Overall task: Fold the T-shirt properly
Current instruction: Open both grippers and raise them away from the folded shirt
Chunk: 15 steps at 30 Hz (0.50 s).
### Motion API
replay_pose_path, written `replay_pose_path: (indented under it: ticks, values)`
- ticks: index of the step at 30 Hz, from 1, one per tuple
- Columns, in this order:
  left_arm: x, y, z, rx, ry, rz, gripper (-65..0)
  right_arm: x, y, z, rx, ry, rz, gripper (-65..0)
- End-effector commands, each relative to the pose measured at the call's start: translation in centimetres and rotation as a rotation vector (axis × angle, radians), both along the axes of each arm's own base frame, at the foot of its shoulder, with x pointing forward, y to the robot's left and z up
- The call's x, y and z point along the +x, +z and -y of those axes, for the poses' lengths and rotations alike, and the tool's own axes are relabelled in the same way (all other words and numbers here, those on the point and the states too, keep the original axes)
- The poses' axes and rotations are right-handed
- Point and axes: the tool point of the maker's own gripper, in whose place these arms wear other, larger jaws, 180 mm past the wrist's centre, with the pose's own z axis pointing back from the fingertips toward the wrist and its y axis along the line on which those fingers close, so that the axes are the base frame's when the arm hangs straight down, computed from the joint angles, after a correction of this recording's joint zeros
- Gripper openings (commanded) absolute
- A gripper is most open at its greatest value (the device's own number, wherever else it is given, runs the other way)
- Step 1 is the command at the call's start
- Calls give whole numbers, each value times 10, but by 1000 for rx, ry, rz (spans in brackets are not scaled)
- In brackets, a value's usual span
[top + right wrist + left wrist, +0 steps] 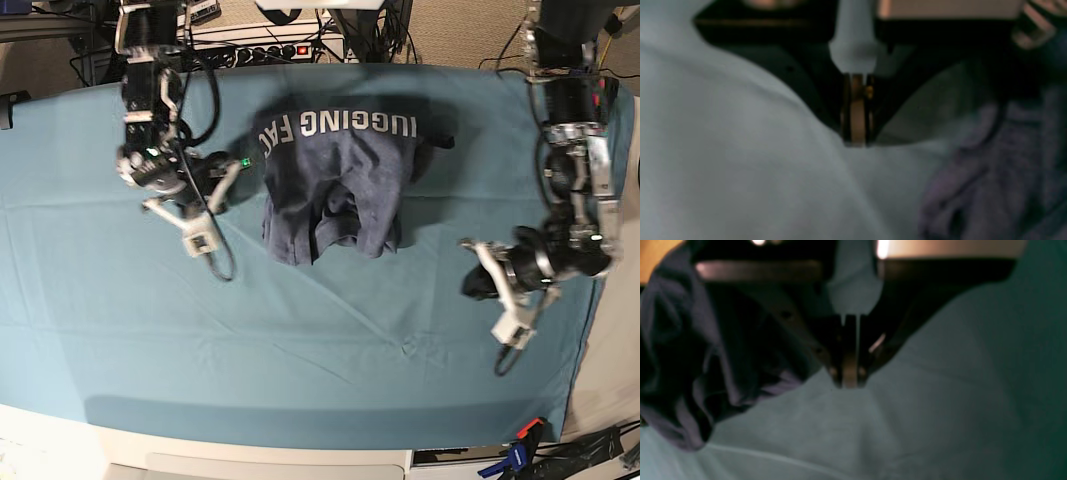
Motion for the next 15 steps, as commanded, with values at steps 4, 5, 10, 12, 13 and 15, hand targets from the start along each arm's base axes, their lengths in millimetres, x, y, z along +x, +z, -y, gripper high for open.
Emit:
replay_pose_path:
  ticks: [4,5,10,12,13,15]
  values:
    - [-9,23,-40,36,44,62,-650,14,67,26,-21,-75,225,-650]
    - [-16,22,-49,54,56,57,-650,8,71,37,-32,-105,236,-650]
    - [-75,9,-79,128,71,4,-650,-37,87,99,-133,-266,247,-650]
    - [-105,3,-86,151,87,-26,-650,-64,93,123,-199,-314,227,-650]
    - [-121,0,-88,163,92,-45,-650,-78,95,133,-227,-331,208,-650]
    - [-154,-5,-93,191,98,-91,-650,-107,95,146,-258,-356,159,-650]
